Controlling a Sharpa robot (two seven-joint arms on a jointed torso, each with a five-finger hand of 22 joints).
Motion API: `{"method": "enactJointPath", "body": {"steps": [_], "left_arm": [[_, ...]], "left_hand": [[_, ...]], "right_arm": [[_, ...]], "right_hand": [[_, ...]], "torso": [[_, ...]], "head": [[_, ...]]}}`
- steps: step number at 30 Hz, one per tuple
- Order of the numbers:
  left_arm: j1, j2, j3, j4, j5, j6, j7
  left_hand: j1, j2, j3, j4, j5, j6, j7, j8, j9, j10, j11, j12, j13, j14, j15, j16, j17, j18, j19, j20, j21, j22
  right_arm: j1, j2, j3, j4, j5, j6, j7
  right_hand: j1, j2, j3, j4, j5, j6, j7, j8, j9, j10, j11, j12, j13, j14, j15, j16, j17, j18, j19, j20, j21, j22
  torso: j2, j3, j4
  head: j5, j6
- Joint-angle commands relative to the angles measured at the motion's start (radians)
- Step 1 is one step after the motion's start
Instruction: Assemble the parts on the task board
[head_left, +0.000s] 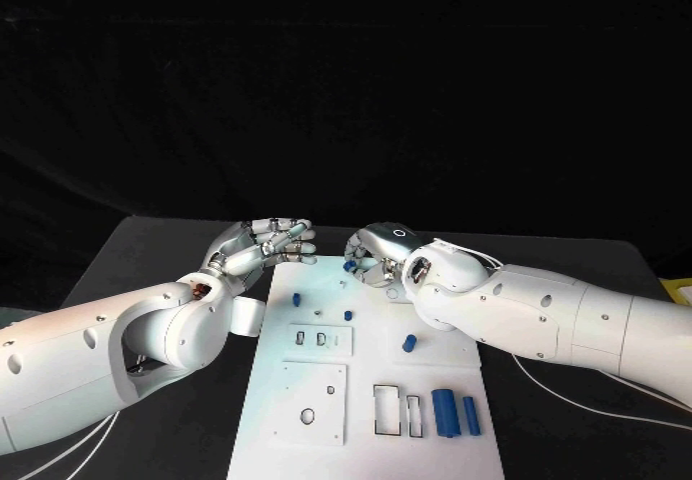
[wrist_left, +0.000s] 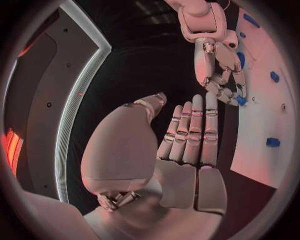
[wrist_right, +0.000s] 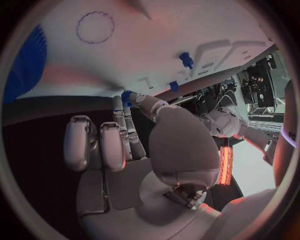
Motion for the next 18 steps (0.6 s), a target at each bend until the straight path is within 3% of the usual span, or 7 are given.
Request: {"method": "enactJointPath", "body": {"steps": [1, 4, 6, 7, 8, 13, 18], "left_arm": [[0.003, 0.001, 0.001, 0.001, 0.002, 0.016, 0.004], [0.003, 0.001, 0.001, 0.001, 0.002, 0.016, 0.004], [0.003, 0.002, 0.001, 0.000, 0.002, 0.016, 0.003], [0.003, 0.002, 0.001, 0.000, 0.002, 0.016, 0.003], [0.003, 0.002, 0.001, 0.000, 0.002, 0.017, 0.003], [0.003, 0.002, 0.001, -0.002, 0.002, 0.018, 0.002], [0.003, 0.003, 0.001, -0.006, 0.002, 0.019, 0.002]], "left_hand": [[-0.005, 0.004, 0.000, -0.008, -0.004, -0.010, 0.000, -0.003, 0.001, -0.006, 0.000, -0.003, 0.001, -0.006, 0.000, -0.003, 0.001, 0.016, -0.006, 0.002, 0.007, 0.002], [-0.006, 0.006, 0.000, -0.010, -0.004, -0.010, 0.000, -0.004, 0.002, -0.007, 0.000, -0.002, 0.001, -0.007, 0.001, -0.004, 0.004, 0.016, -0.009, 0.002, 0.010, 0.004], [-0.006, 0.006, 0.000, -0.010, -0.004, -0.010, 0.000, -0.004, 0.002, -0.007, 0.000, -0.002, 0.001, -0.007, 0.001, -0.004, 0.004, 0.016, -0.009, 0.002, 0.010, 0.004], [-0.006, 0.006, 0.000, -0.010, -0.004, -0.010, 0.000, -0.004, 0.002, -0.007, 0.000, -0.002, 0.001, -0.007, 0.001, -0.004, 0.004, 0.016, -0.009, 0.002, 0.010, 0.004], [-0.006, 0.006, 0.000, -0.010, -0.004, -0.010, 0.000, -0.004, 0.002, -0.007, 0.000, -0.002, 0.001, -0.007, 0.001, -0.004, 0.004, 0.016, -0.009, 0.002, 0.010, 0.004], [-0.006, 0.006, 0.000, -0.010, -0.004, -0.010, 0.000, -0.004, 0.002, -0.007, 0.000, -0.002, 0.001, -0.007, 0.001, -0.004, 0.004, 0.016, -0.009, 0.002, 0.010, 0.004], [-0.006, 0.006, 0.000, -0.011, -0.004, -0.010, 0.000, -0.004, 0.002, -0.009, 0.001, -0.002, 0.001, -0.007, 0.001, -0.004, 0.004, 0.016, -0.010, 0.002, 0.010, 0.004]], "right_arm": [[-0.005, 0.000, -0.003, -0.001, -0.005, 0.034, -0.013], [-0.005, 0.002, -0.003, -0.005, -0.004, 0.029, -0.016], [-0.005, 0.004, -0.003, -0.009, -0.002, 0.028, -0.015], [-0.005, 0.005, -0.003, -0.010, -0.002, 0.029, -0.015], [-0.005, 0.005, -0.003, -0.011, -0.001, 0.029, -0.014], [-0.004, 0.001, -0.003, -0.008, 0.002, 0.027, -0.012], [-0.004, -0.034, -0.003, 0.026, 0.005, 0.005, -0.015]], "right_hand": [[-0.009, -0.007, 0.000, 0.007, 0.004, -0.006, 0.002, 0.002, 0.001, -0.004, 0.006, -0.006, -0.001, 0.042, 0.000, 0.005, -0.003, -0.007, 0.002, 0.005, 0.001, -0.002], [-0.023, -0.021, -0.005, 0.016, -0.006, -0.026, 0.008, -0.009, 0.003, -0.020, 0.010, -0.014, -0.005, 0.037, 0.004, -0.001, -0.018, -0.004, -0.010, 0.007, -0.010, -0.018], [-0.044, -0.052, -0.025, 0.031, -0.034, -0.101, 0.034, -0.060, -0.008, -0.086, 0.035, -0.046, -0.022, 0.019, 0.023, -0.031, -0.078, 0.010, -0.058, 0.023, -0.059, -0.082], [-0.046, -0.059, -0.031, 0.033, -0.041, -0.120, 0.039, -0.072, -0.012, -0.100, 0.039, -0.052, -0.025, 0.015, 0.026, -0.037, -0.090, 0.014, -0.069, 0.026, -0.071, -0.098], [-0.048, -0.069, -0.055, 0.038, -0.056, -0.181, 0.043, -0.110, -0.023, -0.146, 0.046, -0.069, -0.037, 0.002, 0.033, -0.061, -0.133, 0.027, -0.107, 0.034, -0.115, -0.153], [-0.039, -0.068, -0.088, 0.045, -0.052, -0.200, 0.041, -0.123, -0.022, -0.174, 0.043, -0.067, -0.047, -0.002, 0.031, -0.071, -0.152, 0.033, -0.121, 0.035, -0.141, -0.180], [-0.022, -0.056, -0.104, 0.049, -0.025, -0.167, 0.033, -0.110, -0.011, -0.139, 0.036, -0.028, -0.045, 0.011, 0.025, -0.049, -0.123, 0.025, -0.087, 0.030, -0.117, -0.142]], "torso": [[0.001, -0.0006, 0.0001], [0.002, -0.0006, -0.0006], [0.001, -0.0006, -0.0010], [0.001, -0.0006, -0.0010], [0.001, -0.0009, -0.0008], [0.001, -0.0006, 0.0002], [-0.001, -0.0005, -0.0011]], "head": [[0.002, 0.000], [0.002, 0.000], [0.002, 0.000], [0.002, 0.000], [0.002, -0.001], [0.002, -0.002], [-0.006, -0.004]]}}
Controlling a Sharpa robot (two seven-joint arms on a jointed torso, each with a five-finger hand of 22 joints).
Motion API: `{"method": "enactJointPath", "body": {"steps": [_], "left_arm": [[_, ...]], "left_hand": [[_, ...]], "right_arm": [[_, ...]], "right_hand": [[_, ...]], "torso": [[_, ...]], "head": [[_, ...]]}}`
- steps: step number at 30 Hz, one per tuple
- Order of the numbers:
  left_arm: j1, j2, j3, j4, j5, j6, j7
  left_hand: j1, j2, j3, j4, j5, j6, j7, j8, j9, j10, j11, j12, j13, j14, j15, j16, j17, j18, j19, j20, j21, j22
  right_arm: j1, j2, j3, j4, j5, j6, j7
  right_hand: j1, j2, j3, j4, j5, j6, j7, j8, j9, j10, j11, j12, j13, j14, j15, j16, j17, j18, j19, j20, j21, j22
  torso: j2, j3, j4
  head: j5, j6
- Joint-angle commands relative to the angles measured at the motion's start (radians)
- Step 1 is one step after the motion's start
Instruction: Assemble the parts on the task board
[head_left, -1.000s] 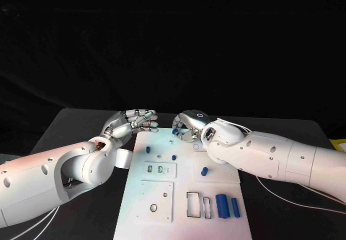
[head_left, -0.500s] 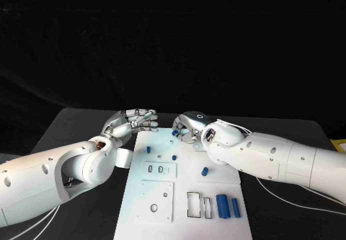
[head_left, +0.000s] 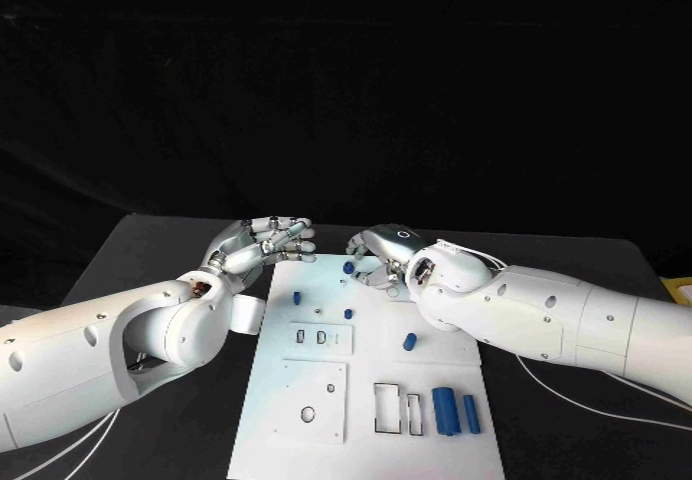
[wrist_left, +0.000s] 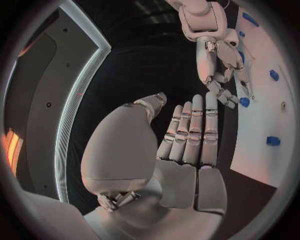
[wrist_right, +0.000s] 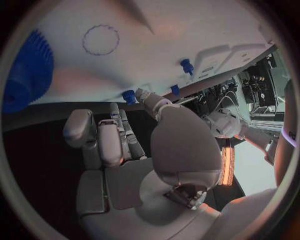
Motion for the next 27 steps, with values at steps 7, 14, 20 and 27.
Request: {"method": "enactJointPath", "body": {"steps": [7, 14, 20, 27], "left_arm": [[0.003, 0.004, 0.001, -0.009, 0.005, 0.020, 0.004], [0.002, 0.004, 0.001, -0.019, 0.007, 0.020, 0.005], [0.002, 0.004, 0.000, -0.026, 0.010, 0.019, 0.005], [0.002, 0.005, 0.000, -0.032, 0.013, 0.020, 0.005]], "left_hand": [[-0.007, 0.006, 0.000, -0.006, -0.004, -0.007, -0.003, -0.004, 0.001, -0.011, 0.001, -0.003, 0.001, -0.009, 0.002, -0.005, 0.003, 0.016, -0.010, -0.001, 0.004, 0.002], [-0.008, 0.007, 0.000, -0.007, -0.004, -0.007, -0.004, -0.004, 0.002, -0.012, 0.001, -0.002, 0.001, -0.010, 0.002, -0.005, 0.004, 0.015, -0.013, 0.000, 0.004, 0.002], [-0.008, 0.007, 0.000, -0.007, -0.004, -0.007, -0.004, -0.004, 0.002, -0.012, 0.001, -0.002, 0.001, -0.010, 0.002, -0.005, 0.004, 0.015, -0.013, 0.000, 0.004, 0.002], [-0.007, 0.007, 0.001, -0.008, -0.004, -0.007, -0.004, -0.004, 0.002, -0.012, 0.001, -0.002, 0.001, -0.011, 0.002, -0.006, 0.005, 0.015, -0.016, 0.000, 0.004, 0.002]], "right_arm": [[0.008, -0.153, 0.011, 0.135, 0.076, -0.057, -0.013], [0.039, -0.311, 0.021, 0.236, 0.271, -0.024, -0.029], [0.051, -0.395, 0.022, 0.289, 0.311, 0.090, -0.060], [0.053, -0.394, 0.020, 0.277, 0.345, 0.159, -0.083]], "right_hand": [[0.003, 0.001, -0.007, 0.026, 0.070, 0.076, 0.001, 0.025, 0.015, 0.131, -0.012, 0.097, 0.031, 0.029, -0.008, 0.052, 0.072, -0.026, 0.098, -0.007, 0.102, 0.141], [0.019, -0.020, -0.053, 0.028, 0.073, 0.085, -0.038, 0.050, 0.034, 0.206, -0.062, 0.438, 0.302, 0.044, -0.050, 0.097, 0.141, -0.047, 0.153, -0.044, 0.172, 0.240], [0.012, -0.022, -0.096, 0.063, 0.072, 0.037, -0.027, 0.088, 0.060, 0.230, -0.048, 1.027, 0.907, 0.073, -0.036, 0.175, 0.313, -0.062, 0.195, -0.034, 0.221, 0.314], [0.017, -0.021, -0.104, 0.071, 0.073, 0.013, -0.020, 0.090, 0.061, 0.240, -0.041, 1.086, 0.973, 0.077, -0.030, 0.186, 0.341, -0.066, 0.204, -0.028, 0.232, 0.331]], "torso": [[-0.004, 0.0008, -0.0064], [-0.014, 0.0024, -0.0154], [-0.016, 0.0043, -0.0169], [-0.020, 0.0028, -0.0189]], "head": [[-0.019, 0.005], [-0.015, 0.006], [-0.024, 0.001], [-0.023, -0.008]]}}
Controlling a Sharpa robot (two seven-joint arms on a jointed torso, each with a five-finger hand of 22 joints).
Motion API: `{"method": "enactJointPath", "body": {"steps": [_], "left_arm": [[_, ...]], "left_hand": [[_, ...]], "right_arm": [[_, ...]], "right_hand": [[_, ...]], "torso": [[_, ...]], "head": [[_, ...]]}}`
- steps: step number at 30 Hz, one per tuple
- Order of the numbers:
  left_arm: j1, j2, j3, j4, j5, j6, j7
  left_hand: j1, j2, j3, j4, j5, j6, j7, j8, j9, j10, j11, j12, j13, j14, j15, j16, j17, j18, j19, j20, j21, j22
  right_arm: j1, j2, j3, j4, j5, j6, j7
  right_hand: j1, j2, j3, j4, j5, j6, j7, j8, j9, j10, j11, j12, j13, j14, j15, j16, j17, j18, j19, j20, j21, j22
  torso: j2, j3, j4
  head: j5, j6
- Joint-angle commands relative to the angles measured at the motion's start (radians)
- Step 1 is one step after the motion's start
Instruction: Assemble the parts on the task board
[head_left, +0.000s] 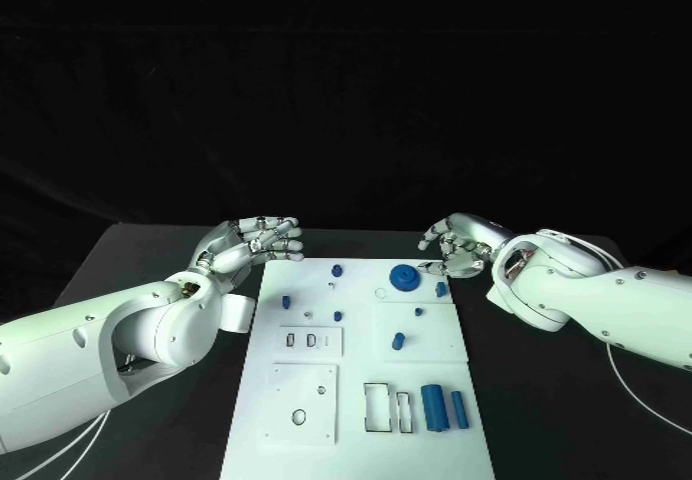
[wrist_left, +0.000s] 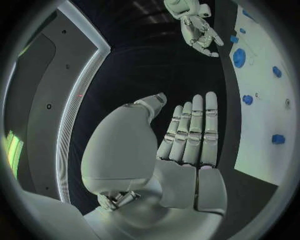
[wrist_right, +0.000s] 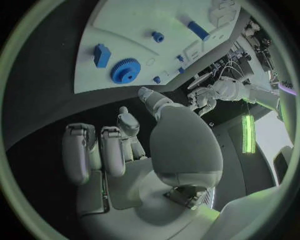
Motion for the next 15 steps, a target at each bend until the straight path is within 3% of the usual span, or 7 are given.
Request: {"method": "enactJointPath", "body": {"steps": [1, 15], "left_arm": [[0.002, 0.003, 0.001, -0.001, 0.007, 0.019, 0.006], [0.002, 0.002, 0.001, 0.001, 0.008, 0.023, 0.005]], "left_hand": [[-0.003, 0.003, 0.001, -0.008, -0.004, -0.003, 0.000, -0.004, 0.001, -0.005, 0.001, -0.002, 0.001, -0.007, -0.001, -0.006, 0.002, 0.015, -0.009, 0.000, 0.004, 0.002], [-0.002, 0.004, 0.002, -0.010, -0.004, -0.003, 0.000, -0.005, 0.001, -0.005, 0.001, -0.002, 0.001, -0.008, -0.001, -0.006, 0.003, 0.015, -0.011, 0.000, 0.005, 0.002]], "right_arm": [[0.000, 0.013, -0.002, -0.012, 0.057, 0.093, -0.033], [-0.017, 0.088, -0.011, -0.069, 0.011, 0.058, -0.066]], "right_hand": [[0.006, 0.000, -0.003, 0.001, 0.001, -0.010, 0.003, 0.005, 0.001, 0.004, 0.002, 0.009, 0.008, 0.077, 0.007, 0.005, 0.120, -0.018, 0.015, 0.005, 0.007, 0.136], [0.009, -0.002, -0.005, 0.002, 0.000, -0.021, 0.006, 0.004, 0.001, 0.006, 0.006, 0.023, 0.023, 0.079, 0.010, 0.009, 0.130, -0.019, 0.019, 0.008, 0.012, 0.143]], "torso": [[-0.001, -0.0019, 0.0006], [0.003, -0.0035, 0.0016]], "head": [[0.000, -0.007], [0.000, -0.009]]}}
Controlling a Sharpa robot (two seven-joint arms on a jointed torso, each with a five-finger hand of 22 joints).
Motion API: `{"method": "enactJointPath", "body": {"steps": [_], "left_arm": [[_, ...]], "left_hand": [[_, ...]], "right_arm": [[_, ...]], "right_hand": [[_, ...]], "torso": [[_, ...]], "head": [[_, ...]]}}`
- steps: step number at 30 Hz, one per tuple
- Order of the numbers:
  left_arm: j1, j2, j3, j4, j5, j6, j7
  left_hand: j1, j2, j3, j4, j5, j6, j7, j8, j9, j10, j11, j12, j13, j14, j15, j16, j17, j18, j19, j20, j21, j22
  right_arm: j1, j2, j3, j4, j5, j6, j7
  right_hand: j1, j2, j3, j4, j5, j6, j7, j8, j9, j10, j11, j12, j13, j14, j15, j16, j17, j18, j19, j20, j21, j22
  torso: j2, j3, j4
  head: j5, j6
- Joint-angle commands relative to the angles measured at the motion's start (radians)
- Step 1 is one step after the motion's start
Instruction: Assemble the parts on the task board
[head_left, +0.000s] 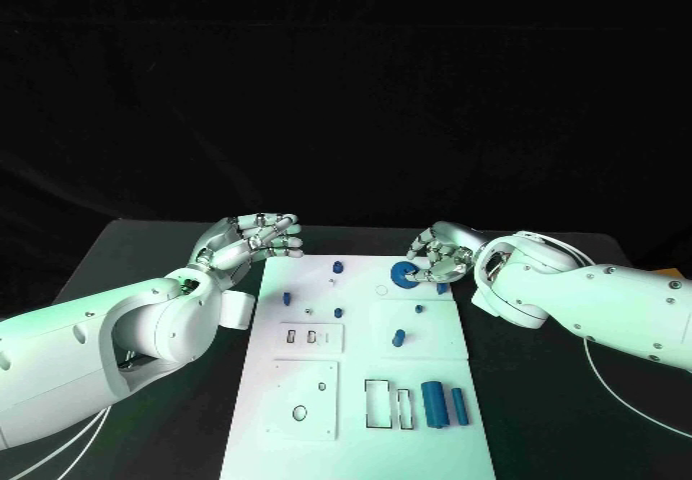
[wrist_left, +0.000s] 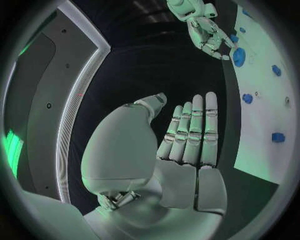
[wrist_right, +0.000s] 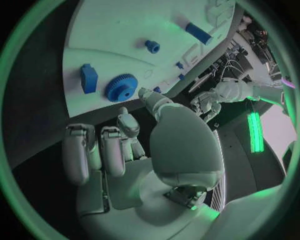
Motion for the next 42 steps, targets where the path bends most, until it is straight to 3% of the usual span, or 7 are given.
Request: {"method": "enactJointPath", "body": {"steps": [1, 20, 28, 42], "left_arm": [[0.002, 0.001, 0.001, 0.003, 0.004, 0.021, 0.005], [0.002, -0.002, 0.001, 0.005, 0.004, 0.023, 0.002], [0.002, -0.002, 0.001, 0.004, 0.010, 0.028, 0.000], [0.002, -0.002, 0.001, 0.004, 0.011, 0.030, -0.001]], "left_hand": [[-0.002, 0.004, -0.001, -0.007, -0.004, -0.003, 0.000, -0.005, 0.002, -0.006, 0.001, -0.002, 0.001, -0.008, -0.001, -0.006, 0.001, 0.015, -0.004, 0.000, 0.005, 0.001], [-0.002, 0.004, -0.001, -0.007, -0.004, -0.003, 0.000, -0.005, 0.002, -0.006, 0.001, -0.002, 0.001, -0.008, -0.001, -0.006, 0.001, 0.015, -0.004, 0.000, 0.005, 0.001], [-0.003, 0.005, 0.000, -0.008, -0.004, -0.003, 0.000, -0.005, 0.002, -0.006, 0.001, -0.002, 0.001, -0.008, -0.001, -0.006, 0.002, 0.015, -0.006, 0.001, 0.006, 0.002], [-0.003, 0.005, 0.000, -0.008, -0.004, -0.003, 0.000, -0.005, 0.002, -0.006, 0.001, -0.002, 0.001, -0.008, -0.001, -0.006, 0.002, 0.015, -0.006, 0.001, 0.006, 0.002]], "right_arm": [[-0.004, 0.011, -0.001, -0.011, -0.042, -0.001, -0.028], [-0.019, 0.050, -0.005, -0.048, -0.102, -0.008, -0.032], [-0.023, 0.050, -0.005, -0.051, -0.119, -0.006, -0.028], [-0.032, 0.056, -0.006, -0.052, -0.144, -0.001, -0.022]], "right_hand": [[0.009, -0.002, -0.005, 0.002, 0.000, -0.010, 0.002, 0.004, 0.001, 0.002, 0.002, 0.007, 0.005, 0.079, 0.010, 0.005, 0.130, -0.019, 0.015, 0.005, 0.008, 0.143], [0.024, 0.008, 0.003, 0.000, 0.000, -0.014, 0.004, 0.009, 0.003, -0.002, 0.004, 0.016, 0.014, 0.080, 0.013, 0.008, 0.138, -0.021, 0.019, 0.008, 0.012, 0.150], [0.045, 0.015, 0.027, -0.011, 0.029, -0.009, 0.005, 0.020, 0.007, 0.000, 0.005, 0.029, 0.029, 0.081, 0.014, 0.011, 0.143, -0.022, 0.023, 0.009, 0.016, 0.157], [0.060, 0.020, 0.071, -0.026, -0.005, 0.008, 0.004, 0.036, 0.010, 0.025, 0.003, 0.058, 0.064, 0.082, 0.013, 0.014, 0.151, -0.025, 0.030, 0.010, 0.024, 0.168]], "torso": [[0.000, -0.0005, -0.0005], [-0.002, 0.0006, -0.0021], [-0.002, 0.0014, -0.0018], [-0.001, 0.0004, -0.0013]], "head": [[0.000, -0.002], [0.005, -0.007], [0.006, -0.008], [0.006, -0.011]]}}
